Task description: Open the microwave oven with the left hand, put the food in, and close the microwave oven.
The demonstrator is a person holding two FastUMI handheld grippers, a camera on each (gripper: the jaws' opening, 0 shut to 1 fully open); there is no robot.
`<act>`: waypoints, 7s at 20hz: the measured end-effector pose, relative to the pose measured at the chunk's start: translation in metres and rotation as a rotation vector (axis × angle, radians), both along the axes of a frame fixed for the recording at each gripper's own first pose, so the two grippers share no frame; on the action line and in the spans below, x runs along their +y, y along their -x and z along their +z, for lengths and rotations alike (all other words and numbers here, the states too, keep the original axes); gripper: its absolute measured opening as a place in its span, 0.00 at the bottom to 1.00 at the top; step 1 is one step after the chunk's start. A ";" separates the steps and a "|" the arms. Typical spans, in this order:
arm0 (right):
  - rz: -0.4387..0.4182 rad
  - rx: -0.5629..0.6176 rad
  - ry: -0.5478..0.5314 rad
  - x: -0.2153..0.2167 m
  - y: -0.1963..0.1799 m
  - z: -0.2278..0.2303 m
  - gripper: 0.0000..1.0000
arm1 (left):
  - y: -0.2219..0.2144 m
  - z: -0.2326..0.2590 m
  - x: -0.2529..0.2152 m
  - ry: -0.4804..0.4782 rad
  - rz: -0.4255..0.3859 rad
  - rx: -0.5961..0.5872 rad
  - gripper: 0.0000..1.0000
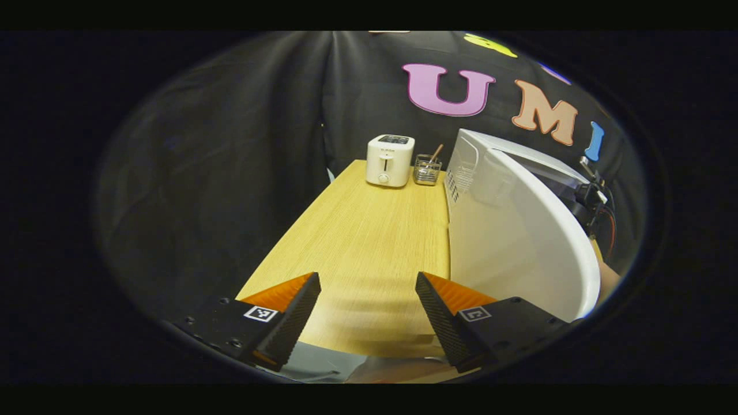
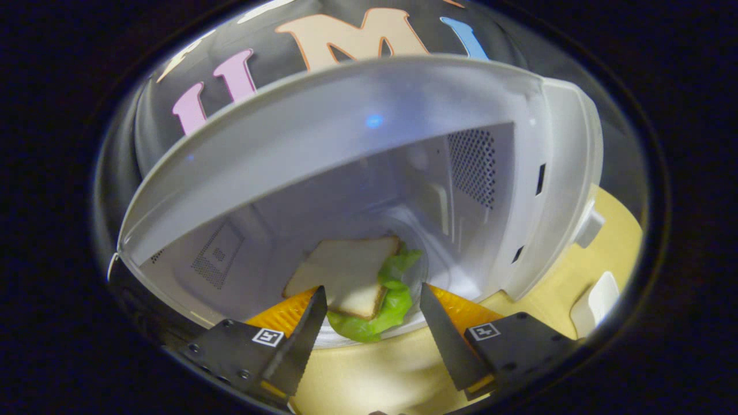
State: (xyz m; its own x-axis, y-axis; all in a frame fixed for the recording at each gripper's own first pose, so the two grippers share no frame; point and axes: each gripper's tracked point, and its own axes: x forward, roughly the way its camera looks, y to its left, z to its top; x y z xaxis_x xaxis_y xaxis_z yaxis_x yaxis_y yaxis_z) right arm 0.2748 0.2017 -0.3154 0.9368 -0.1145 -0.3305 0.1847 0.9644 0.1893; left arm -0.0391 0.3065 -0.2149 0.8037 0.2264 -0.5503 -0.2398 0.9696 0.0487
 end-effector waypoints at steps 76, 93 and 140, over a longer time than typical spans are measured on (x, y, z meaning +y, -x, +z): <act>-0.072 -0.219 0.225 -0.243 0.258 0.169 1.00 | -0.151 -0.005 -0.381 0.021 -0.487 -0.160 0.01; -0.121 -0.181 0.172 -0.285 0.247 0.158 0.92 | -0.205 -0.007 -0.394 0.031 -0.382 -0.192 0.03; 0.174 -0.337 0.311 -0.236 0.249 0.290 0.92 | -0.068 0.178 -0.309 -0.134 -0.216 -0.505 0.95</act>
State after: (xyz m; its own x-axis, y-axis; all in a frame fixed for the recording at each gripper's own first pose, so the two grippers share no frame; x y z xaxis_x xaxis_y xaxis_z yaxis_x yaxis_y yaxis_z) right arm 0.0254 -0.0341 -0.0258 0.9998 0.0084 0.0195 -0.0066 0.9959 -0.0907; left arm 0.0286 -0.0022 -0.0373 0.9956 0.0690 -0.0631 -0.0622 0.9925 0.1050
